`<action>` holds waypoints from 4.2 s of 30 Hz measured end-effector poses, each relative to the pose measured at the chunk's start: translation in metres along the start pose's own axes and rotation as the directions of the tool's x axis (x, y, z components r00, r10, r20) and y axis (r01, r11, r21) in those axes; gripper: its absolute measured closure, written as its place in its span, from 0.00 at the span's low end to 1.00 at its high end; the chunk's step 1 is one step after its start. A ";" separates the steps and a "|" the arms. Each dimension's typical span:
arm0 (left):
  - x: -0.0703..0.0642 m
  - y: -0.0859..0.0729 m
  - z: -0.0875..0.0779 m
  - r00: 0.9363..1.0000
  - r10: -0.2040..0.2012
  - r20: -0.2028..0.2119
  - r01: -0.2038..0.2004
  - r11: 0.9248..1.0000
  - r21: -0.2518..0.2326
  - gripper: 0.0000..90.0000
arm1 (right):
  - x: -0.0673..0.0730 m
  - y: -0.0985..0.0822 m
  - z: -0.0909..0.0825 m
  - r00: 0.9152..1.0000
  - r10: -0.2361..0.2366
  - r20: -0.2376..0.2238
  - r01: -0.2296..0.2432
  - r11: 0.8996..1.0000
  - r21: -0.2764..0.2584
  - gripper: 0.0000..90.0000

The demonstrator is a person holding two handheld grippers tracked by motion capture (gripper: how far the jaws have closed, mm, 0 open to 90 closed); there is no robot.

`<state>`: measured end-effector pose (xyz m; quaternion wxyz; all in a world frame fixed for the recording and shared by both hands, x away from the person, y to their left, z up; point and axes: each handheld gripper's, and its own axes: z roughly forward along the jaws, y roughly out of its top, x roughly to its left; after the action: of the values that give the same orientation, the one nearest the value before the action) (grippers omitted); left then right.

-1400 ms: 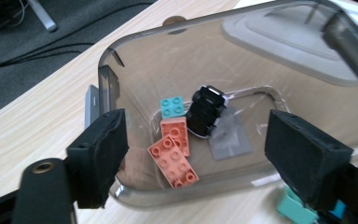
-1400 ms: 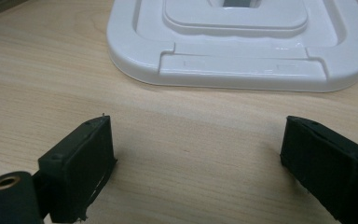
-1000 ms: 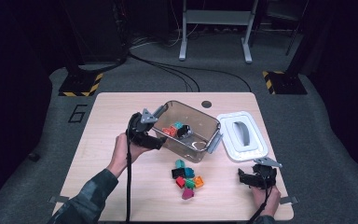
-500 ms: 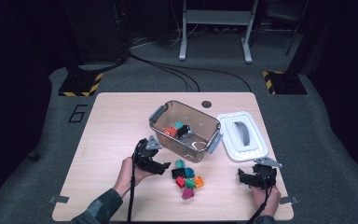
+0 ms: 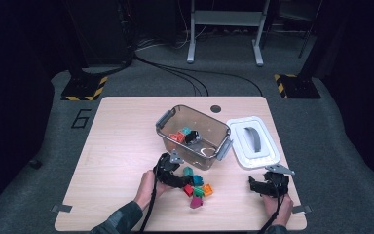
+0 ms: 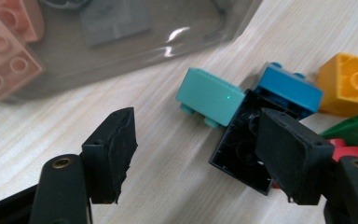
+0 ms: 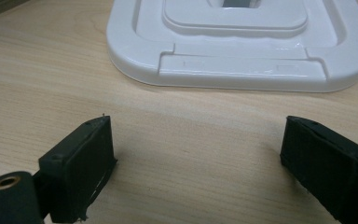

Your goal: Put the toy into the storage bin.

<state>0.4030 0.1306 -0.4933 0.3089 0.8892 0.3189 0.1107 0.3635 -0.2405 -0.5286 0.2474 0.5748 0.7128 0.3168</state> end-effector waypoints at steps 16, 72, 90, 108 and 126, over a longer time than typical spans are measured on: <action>0.015 -0.029 -0.019 0.999 0.006 -0.043 -0.004 0.999 0.042 0.33 | 0.000 0.000 0.000 1.000 0.000 0.000 0.000 1.000 0.000 0.10; 0.024 -0.033 -0.057 0.991 0.087 0.099 -0.077 0.992 -0.102 0.66 | 0.000 0.000 0.000 1.000 -0.001 0.002 0.001 1.000 0.000 0.10; 0.052 -0.006 -0.104 0.997 0.060 0.052 -0.050 0.984 -0.171 0.66 | 0.000 0.000 0.000 1.000 -0.001 0.002 0.001 1.000 -0.001 0.10; 0.073 0.033 -0.137 0.998 0.057 0.023 -0.050 0.973 -0.226 0.66 | 0.000 0.000 0.000 1.000 -0.001 0.002 0.001 1.000 -0.001 0.10; 0.087 0.079 -0.126 0.997 0.072 -0.007 -0.072 0.978 -0.198 0.66 | 0.000 0.000 0.000 1.000 0.000 0.002 0.000 1.000 -0.001 0.10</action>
<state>0.4593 0.1985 -0.3454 0.3919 0.8650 0.2738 0.1527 0.3633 -0.2404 -0.5286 0.2483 0.5751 0.7124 0.3166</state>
